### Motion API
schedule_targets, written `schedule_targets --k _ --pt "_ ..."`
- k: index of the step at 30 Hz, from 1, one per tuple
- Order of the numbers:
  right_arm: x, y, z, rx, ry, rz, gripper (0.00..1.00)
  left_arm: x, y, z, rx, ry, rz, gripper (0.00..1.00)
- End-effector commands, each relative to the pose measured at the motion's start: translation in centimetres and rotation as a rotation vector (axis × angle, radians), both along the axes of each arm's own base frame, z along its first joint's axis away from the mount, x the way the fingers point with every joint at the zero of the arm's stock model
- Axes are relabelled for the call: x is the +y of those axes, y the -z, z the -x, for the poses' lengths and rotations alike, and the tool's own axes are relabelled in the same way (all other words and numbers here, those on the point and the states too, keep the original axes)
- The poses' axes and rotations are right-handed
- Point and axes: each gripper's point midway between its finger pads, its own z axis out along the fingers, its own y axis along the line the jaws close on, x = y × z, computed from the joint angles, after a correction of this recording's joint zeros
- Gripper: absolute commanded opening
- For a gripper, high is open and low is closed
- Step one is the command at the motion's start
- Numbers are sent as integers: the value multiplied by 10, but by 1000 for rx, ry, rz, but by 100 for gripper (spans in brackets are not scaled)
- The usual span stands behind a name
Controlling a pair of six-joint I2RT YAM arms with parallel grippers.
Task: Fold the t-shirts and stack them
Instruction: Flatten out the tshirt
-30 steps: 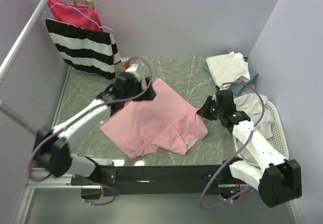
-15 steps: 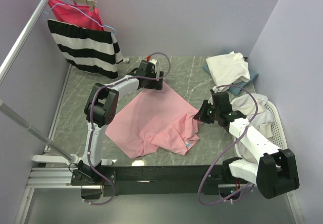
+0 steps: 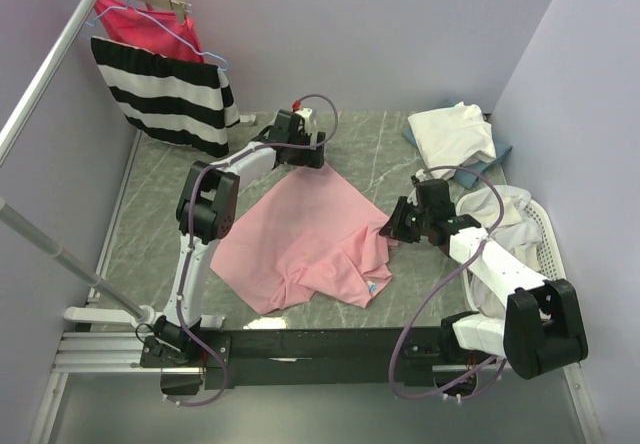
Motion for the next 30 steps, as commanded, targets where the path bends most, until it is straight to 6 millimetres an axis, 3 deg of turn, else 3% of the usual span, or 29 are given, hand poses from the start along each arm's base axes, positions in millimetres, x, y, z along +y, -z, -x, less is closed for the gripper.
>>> schedule_targets --k 1,3,4,5,6,7,8,12,14,15,16,18,19,21,22,24,25,29,30 --pt "8 -20 -19 -68 -18 -23 15 -13 12 10 51 73 34 99" --pt "8 -18 -20 -62 -12 -20 14 -21 13 16 66 102 63 86" --pt "8 -18 -20 -62 -14 -18 14 -23 14 18 69 111 69 74" --pt "8 -18 -20 -61 -13 -17 14 -26 14 19 70 121 78 42" --pt "7 -18 -21 -63 -13 -13 14 -31 14 22 77 134 95 22" --pt "5 -17 -21 -60 -4 -2 13 -34 13 21 77 139 107 7" --pt "4 -18 -22 -65 -6 8 13 -37 12 22 85 148 123 1" --pt "-5 -29 -31 -99 5 71 12 -41 -17 20 61 156 190 1" --pt "-19 -37 -35 -121 37 144 11 -32 -56 18 7 123 201 1" --pt "-21 -50 -41 -155 45 159 11 -22 -73 15 -15 100 206 1" --pt "-27 -58 -41 -167 59 181 11 -11 -108 20 -68 77 213 1" --pt "-36 -82 -51 -232 82 224 12 10 -144 23 -136 25 223 1" --pt "-38 -88 -51 -243 82 236 12 24 -178 35 -189 1 235 1" --pt "-43 -110 -59 -299 96 259 12 52 -208 41 -250 -90 223 1" --pt "-44 -116 -62 -313 95 265 12 67 -235 57 -300 -120 232 1" --pt "-45 -136 -70 -357 91 273 12 92 -260 67 -364 -202 225 1" --pt "-44 -139 -72 -360 86 278 12 105 -282 83 -404 -235 231 1" --pt "-45 -174 -85 -423 99 280 11 140 -326 117 -503 -333 226 1" --pt "-46 -197 -91 -467 119 271 11 146 -332 124 -517 -352 227 1"
